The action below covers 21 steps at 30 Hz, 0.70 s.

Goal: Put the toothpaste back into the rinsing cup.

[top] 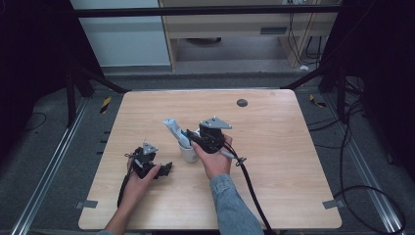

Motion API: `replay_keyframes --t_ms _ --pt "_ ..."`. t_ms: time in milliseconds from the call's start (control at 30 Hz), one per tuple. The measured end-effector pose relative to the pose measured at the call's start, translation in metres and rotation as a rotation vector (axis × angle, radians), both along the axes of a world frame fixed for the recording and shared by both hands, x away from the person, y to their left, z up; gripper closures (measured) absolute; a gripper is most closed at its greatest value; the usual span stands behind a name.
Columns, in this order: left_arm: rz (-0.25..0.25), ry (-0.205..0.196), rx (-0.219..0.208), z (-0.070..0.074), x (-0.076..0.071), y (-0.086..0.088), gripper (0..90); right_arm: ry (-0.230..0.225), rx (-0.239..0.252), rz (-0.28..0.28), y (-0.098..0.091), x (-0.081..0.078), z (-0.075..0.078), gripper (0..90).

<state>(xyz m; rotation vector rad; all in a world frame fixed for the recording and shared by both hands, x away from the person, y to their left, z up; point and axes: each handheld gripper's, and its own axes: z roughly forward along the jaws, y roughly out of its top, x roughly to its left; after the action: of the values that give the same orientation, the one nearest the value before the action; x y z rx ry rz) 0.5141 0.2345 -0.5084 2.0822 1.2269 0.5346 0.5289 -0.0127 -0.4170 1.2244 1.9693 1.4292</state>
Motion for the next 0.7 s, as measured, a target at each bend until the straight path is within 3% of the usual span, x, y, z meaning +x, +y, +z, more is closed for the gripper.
replay_keyframes --t_ms 700 --pt "0.000 -0.001 0.001 0.000 0.000 0.000 0.0 0.013 -0.182 0.057 -0.020 -0.003 0.014 18.3"
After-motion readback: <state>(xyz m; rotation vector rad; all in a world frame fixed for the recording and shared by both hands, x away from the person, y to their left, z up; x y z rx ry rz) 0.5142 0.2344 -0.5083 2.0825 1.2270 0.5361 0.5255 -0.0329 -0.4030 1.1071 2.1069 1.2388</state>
